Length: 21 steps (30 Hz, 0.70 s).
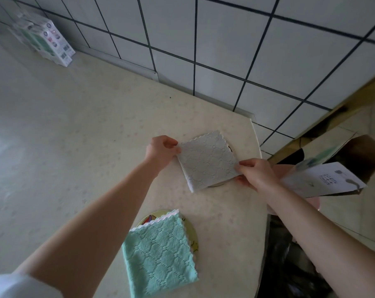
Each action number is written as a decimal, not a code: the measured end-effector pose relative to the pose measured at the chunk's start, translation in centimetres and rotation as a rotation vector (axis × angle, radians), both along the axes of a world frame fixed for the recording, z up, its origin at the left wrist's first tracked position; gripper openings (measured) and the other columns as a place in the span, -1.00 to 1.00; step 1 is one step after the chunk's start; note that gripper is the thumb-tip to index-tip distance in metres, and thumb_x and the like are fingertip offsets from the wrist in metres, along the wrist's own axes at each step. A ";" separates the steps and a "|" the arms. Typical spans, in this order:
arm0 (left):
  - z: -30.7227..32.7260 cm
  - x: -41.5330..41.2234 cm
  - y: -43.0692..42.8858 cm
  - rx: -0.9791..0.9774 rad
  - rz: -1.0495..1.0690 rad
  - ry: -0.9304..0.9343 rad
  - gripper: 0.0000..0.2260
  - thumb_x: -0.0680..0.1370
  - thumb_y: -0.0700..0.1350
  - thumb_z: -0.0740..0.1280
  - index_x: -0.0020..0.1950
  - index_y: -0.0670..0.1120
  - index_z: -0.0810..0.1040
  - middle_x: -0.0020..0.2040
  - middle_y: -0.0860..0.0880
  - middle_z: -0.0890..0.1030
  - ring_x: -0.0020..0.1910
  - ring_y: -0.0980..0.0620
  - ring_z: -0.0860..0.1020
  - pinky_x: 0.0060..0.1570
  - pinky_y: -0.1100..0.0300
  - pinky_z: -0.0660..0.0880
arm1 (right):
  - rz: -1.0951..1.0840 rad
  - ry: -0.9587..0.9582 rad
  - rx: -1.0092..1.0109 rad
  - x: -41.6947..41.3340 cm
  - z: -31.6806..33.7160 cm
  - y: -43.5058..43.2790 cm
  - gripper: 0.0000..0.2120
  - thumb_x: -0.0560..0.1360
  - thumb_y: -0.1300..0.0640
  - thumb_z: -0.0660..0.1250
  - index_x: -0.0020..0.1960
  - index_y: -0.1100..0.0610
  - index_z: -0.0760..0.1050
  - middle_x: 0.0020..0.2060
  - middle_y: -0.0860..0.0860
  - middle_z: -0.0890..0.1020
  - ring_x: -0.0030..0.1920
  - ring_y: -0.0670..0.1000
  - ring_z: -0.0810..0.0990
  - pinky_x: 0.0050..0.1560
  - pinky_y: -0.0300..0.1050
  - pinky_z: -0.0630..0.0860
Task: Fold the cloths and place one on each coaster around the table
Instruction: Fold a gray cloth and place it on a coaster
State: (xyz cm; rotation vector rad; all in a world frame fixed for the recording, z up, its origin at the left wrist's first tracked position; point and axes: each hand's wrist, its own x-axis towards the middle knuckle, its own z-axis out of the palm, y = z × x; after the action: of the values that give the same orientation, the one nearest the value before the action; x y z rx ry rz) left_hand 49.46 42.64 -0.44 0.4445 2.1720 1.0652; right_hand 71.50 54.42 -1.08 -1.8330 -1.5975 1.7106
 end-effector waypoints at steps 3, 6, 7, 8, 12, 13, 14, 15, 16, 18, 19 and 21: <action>-0.1 0.3 -0.4 0.015 0.066 -0.048 -0.85 0.37 -0.24 0.51 -0.13 -0.06 0.62 -0.17 -0.06 0.64 -0.13 -0.05 0.62 0.02 -0.01 0.60 | 0.105 -0.075 0.162 -0.1 0.4 0.8 -0.96 0.44 0.15 0.43 -0.14 0.07 0.57 -0.20 0.06 0.66 -0.16 0.12 0.66 0.02 0.11 0.60; -0.4 1.0 -0.8 0.044 0.128 -0.116 -0.85 0.38 -0.27 0.50 -0.16 -0.05 0.61 -0.18 -0.07 0.63 -0.19 -0.01 0.61 0.03 0.00 0.60 | 0.169 -0.101 0.282 -0.4 0.8 2.1 -0.97 0.46 0.12 0.39 -0.10 0.04 0.56 -0.14 0.04 0.65 -0.09 0.11 0.64 0.04 0.11 0.59; -0.4 1.3 -0.9 0.046 0.144 -0.131 -0.85 0.38 -0.28 0.49 -0.17 -0.06 0.61 -0.18 -0.07 0.63 -0.20 -0.01 0.61 0.03 0.00 0.60 | 0.181 -0.107 0.306 -0.5 0.9 2.5 -0.96 0.47 0.13 0.39 -0.08 0.04 0.57 -0.13 0.04 0.65 -0.08 0.11 0.63 0.05 0.10 0.58; -0.4 1.5 -1.1 0.046 0.156 -0.139 -0.85 0.38 -0.28 0.48 -0.16 -0.07 0.61 -0.18 -0.08 0.64 -0.22 0.00 0.60 0.02 0.01 0.60 | 0.195 -0.112 0.321 -0.6 1.0 2.9 -0.95 0.47 0.14 0.38 -0.07 0.05 0.57 -0.12 0.05 0.65 -0.07 0.10 0.63 0.05 0.09 0.58; -0.7 1.9 -1.3 0.020 0.196 -0.138 -0.85 0.37 -0.28 0.49 -0.16 -0.08 0.61 -0.20 -0.07 0.64 -0.26 0.01 0.60 -0.01 0.02 0.62 | 0.212 -0.128 0.328 -1.1 1.0 3.7 -0.94 0.48 0.20 0.36 -0.09 0.07 0.57 -0.14 0.02 0.63 -0.06 0.06 0.62 0.05 0.02 0.59; -0.8 1.9 -1.3 0.011 0.205 -0.139 -0.85 0.37 -0.28 0.49 -0.15 -0.08 0.61 -0.20 -0.06 0.64 -0.27 0.01 0.61 -0.01 0.02 0.62 | 0.220 -0.138 0.331 -1.1 0.9 3.8 -0.94 0.48 0.21 0.36 -0.10 0.07 0.57 -0.16 0.01 0.62 -0.07 0.06 0.62 0.04 0.00 0.58; -0.9 2.0 -1.3 0.001 0.213 -0.139 -0.85 0.37 -0.27 0.49 -0.15 -0.08 0.61 -0.20 -0.06 0.64 -0.27 0.01 0.61 -0.02 0.03 0.62 | 0.233 -0.152 0.338 -1.1 0.9 3.8 -0.94 0.48 0.21 0.36 -0.11 0.07 0.57 -0.18 0.00 0.61 -0.08 0.06 0.62 0.03 -0.03 0.58; -0.9 2.0 -1.2 -0.011 0.218 -0.134 -0.86 0.37 -0.26 0.50 -0.15 -0.07 0.61 -0.21 -0.05 0.64 -0.27 0.01 0.61 -0.02 0.05 0.62 | 0.246 -0.169 0.349 -1.1 0.8 3.8 -0.94 0.47 0.21 0.36 -0.11 0.07 0.57 -0.19 0.00 0.61 -0.09 0.06 0.62 0.01 -0.07 0.57; -0.9 2.1 -1.2 -0.021 0.223 -0.123 -0.86 0.37 -0.25 0.49 -0.15 -0.07 0.61 -0.22 -0.05 0.64 -0.27 0.01 0.62 -0.03 0.06 0.62 | 0.259 -0.184 0.360 -1.0 0.7 3.8 -0.96 0.47 0.20 0.36 -0.12 0.08 0.57 -0.19 0.00 0.61 -0.09 0.06 0.63 -0.01 -0.11 0.55; -0.7 2.0 -1.3 -0.044 0.238 -0.086 -0.86 0.38 -0.25 0.47 -0.15 -0.06 0.61 -0.22 -0.06 0.65 -0.24 -0.01 0.64 -0.05 0.06 0.63 | 0.279 -0.207 0.370 -0.9 0.6 3.8 -0.99 0.46 0.18 0.37 -0.12 0.09 0.56 -0.16 0.04 0.64 -0.08 0.08 0.63 -0.05 -0.17 0.49; -0.6 1.9 -1.6 -0.061 0.251 -0.064 -0.87 0.38 -0.26 0.45 -0.15 -0.05 0.61 -0.20 -0.08 0.65 -0.20 -0.03 0.65 -0.06 0.06 0.63 | 0.281 -0.216 0.368 -0.7 0.6 3.8 -0.99 0.46 0.17 0.38 -0.12 0.09 0.56 -0.14 0.06 0.65 -0.07 0.09 0.63 -0.04 -0.17 0.49; -0.3 1.6 -2.5 -0.080 0.271 -0.030 -0.87 0.41 -0.28 0.40 -0.12 -0.07 0.61 -0.17 -0.09 0.65 -0.15 -0.06 0.66 -0.06 0.06 0.63 | 0.265 -0.244 0.366 -0.4 0.8 3.8 -0.93 0.44 0.17 0.36 -0.07 0.12 0.56 -0.08 0.09 0.66 -0.03 0.11 0.63 0.01 -0.10 0.52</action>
State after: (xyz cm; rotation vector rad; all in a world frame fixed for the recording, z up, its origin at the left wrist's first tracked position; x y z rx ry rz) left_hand 51.01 40.18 -0.73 0.0986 2.2833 1.1138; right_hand 71.08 58.24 -0.31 -1.7570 -2.1656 1.1994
